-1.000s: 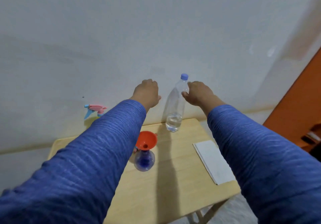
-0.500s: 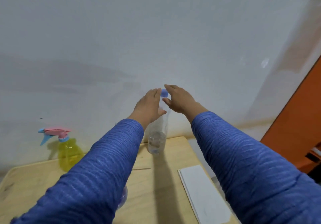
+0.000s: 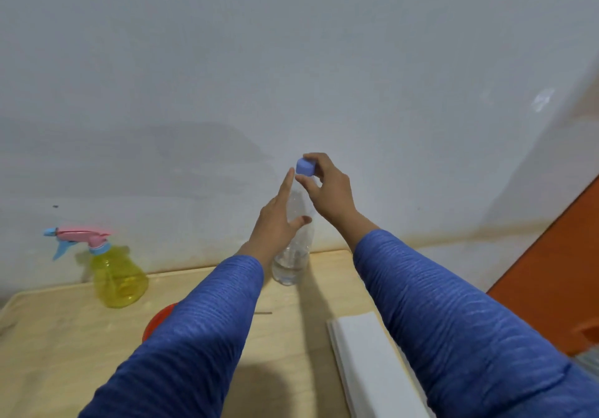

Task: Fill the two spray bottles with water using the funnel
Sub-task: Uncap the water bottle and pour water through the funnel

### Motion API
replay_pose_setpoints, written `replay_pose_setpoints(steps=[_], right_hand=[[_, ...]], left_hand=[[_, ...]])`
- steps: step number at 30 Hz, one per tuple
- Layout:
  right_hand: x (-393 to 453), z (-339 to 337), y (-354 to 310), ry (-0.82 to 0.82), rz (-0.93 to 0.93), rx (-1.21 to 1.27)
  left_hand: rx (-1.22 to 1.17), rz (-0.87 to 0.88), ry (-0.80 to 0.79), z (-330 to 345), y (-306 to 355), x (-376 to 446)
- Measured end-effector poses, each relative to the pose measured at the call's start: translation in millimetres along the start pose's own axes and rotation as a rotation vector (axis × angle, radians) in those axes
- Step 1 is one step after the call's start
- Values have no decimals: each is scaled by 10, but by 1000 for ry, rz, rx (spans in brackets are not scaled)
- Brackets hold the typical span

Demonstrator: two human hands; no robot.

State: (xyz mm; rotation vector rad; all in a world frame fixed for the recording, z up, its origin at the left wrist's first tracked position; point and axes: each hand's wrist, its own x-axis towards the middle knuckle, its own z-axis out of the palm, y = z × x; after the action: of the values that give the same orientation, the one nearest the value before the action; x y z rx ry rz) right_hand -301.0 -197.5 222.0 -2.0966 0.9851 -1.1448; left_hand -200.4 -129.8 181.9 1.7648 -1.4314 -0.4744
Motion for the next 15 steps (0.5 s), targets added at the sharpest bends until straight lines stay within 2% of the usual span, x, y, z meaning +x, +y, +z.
replay_pose_setpoints(steps=[5, 15], right_hand=[[-136, -65, -86, 94, 43, 73], [-681, -256, -685, 245, 49, -26]], left_hand=[[-27, 10, 37, 26, 24, -123], [-173, 118, -5, -223, 199, -652]])
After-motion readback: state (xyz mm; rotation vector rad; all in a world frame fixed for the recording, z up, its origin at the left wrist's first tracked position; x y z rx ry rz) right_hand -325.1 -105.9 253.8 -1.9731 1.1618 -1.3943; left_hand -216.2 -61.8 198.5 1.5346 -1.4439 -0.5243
